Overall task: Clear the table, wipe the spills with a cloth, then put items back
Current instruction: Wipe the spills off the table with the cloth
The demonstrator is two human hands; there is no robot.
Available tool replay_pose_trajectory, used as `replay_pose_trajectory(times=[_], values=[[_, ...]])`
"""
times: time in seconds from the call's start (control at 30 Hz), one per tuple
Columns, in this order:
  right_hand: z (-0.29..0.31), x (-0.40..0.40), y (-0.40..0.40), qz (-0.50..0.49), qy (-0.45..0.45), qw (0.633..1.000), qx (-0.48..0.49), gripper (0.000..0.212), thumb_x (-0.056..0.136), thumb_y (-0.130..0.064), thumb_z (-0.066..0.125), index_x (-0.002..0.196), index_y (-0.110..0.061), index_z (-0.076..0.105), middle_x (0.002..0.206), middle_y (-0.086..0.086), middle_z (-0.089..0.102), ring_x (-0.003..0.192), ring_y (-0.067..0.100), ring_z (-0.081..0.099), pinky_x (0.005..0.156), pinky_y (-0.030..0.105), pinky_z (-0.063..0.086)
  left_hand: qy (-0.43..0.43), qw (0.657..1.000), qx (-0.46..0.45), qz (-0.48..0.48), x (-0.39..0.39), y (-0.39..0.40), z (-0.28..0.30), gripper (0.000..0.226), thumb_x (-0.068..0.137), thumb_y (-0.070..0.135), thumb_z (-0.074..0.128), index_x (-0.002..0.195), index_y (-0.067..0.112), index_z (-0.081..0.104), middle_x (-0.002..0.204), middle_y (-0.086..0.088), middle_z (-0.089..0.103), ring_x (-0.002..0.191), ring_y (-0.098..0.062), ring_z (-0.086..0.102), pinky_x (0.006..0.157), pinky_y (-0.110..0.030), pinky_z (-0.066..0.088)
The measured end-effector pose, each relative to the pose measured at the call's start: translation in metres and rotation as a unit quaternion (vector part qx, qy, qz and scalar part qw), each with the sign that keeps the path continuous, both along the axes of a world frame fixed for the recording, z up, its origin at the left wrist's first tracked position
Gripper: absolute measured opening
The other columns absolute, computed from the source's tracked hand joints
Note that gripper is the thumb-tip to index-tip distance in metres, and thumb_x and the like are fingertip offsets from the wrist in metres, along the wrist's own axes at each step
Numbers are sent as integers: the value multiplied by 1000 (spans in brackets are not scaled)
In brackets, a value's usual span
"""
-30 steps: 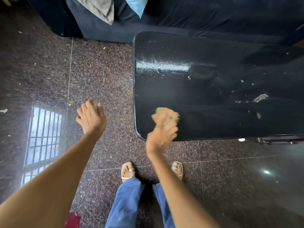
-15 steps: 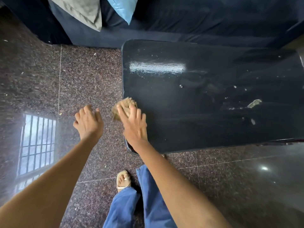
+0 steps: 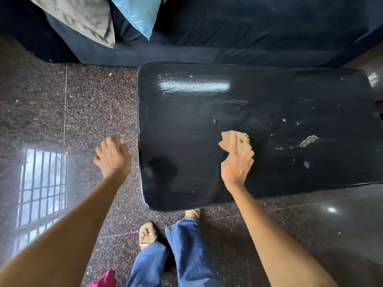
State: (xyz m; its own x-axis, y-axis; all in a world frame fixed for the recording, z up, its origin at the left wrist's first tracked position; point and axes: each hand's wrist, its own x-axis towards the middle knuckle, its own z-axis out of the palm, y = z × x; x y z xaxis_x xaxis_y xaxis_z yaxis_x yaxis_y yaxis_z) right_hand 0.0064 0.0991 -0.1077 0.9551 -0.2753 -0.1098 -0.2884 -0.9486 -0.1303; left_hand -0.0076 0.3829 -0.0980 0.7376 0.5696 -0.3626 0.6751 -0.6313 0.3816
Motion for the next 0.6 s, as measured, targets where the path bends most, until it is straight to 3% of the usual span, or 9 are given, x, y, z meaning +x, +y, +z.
replay_pose_trajectory(times=[0.1, 0.17, 0.27, 0.4, 0.47, 0.53, 0.6], values=[[-5, 8, 18, -132, -15, 991, 23, 76, 76, 4, 50, 145, -25, 32, 143, 23, 30, 105, 39, 40, 86, 48, 37, -10, 1000, -9, -13, 11, -11, 4, 39, 98, 27, 34, 129, 6, 44, 134, -18, 48, 126, -35, 37, 104, -52, 27], [-2, 5, 57, -162, -40, 984, 60, 78, 70, 5, 51, 142, -22, 38, 139, 27, 33, 99, 40, 44, 80, 45, 38, -11, 1000, -5, -21, 12, -12, 5, 40, 98, 27, 33, 130, 6, 44, 134, -18, 48, 126, -36, 37, 105, -52, 27], [3, -19, 117, -8, -60, 995, 78, 73, 59, -5, 54, 130, -23, 52, 117, 22, 48, 77, 34, 52, 63, 36, 41, -13, 999, 0, -32, 6, -12, 7, 40, 99, 29, 32, 130, 8, 45, 135, -18, 48, 127, -36, 37, 105, -51, 26], [3, -40, 139, 217, -6, 974, 58, 78, 63, -9, 66, 135, -30, 45, 124, 12, 52, 86, 27, 52, 67, 37, 43, -4, 999, 7, -50, -5, -10, 7, 40, 99, 27, 31, 130, 7, 44, 135, -19, 49, 126, -36, 40, 105, -51, 25], [-2, -31, 111, 321, -17, 946, 29, 76, 66, -3, 56, 136, -30, 45, 127, 11, 47, 87, 27, 50, 68, 37, 43, -7, 999, 8, -51, -8, -16, 9, 39, 99, 27, 31, 128, 6, 45, 133, -20, 51, 124, -38, 41, 104, -52, 25], [1, -19, 72, 348, -30, 937, 24, 78, 63, 2, 50, 133, -32, 46, 126, 11, 44, 83, 29, 49, 65, 38, 43, -9, 998, 18, -55, -7, -22, 12, 38, 98, 25, 32, 127, 4, 46, 132, -22, 51, 123, -39, 42, 104, -52, 26], [8, -5, 26, 283, -26, 958, 39, 80, 62, 5, 58, 129, -35, 46, 124, 10, 46, 81, 32, 50, 64, 40, 44, -6, 997, 34, -63, -4, -29, 15, 37, 98, 23, 32, 124, 2, 47, 130, -24, 51, 122, -40, 42, 103, -52, 26]])
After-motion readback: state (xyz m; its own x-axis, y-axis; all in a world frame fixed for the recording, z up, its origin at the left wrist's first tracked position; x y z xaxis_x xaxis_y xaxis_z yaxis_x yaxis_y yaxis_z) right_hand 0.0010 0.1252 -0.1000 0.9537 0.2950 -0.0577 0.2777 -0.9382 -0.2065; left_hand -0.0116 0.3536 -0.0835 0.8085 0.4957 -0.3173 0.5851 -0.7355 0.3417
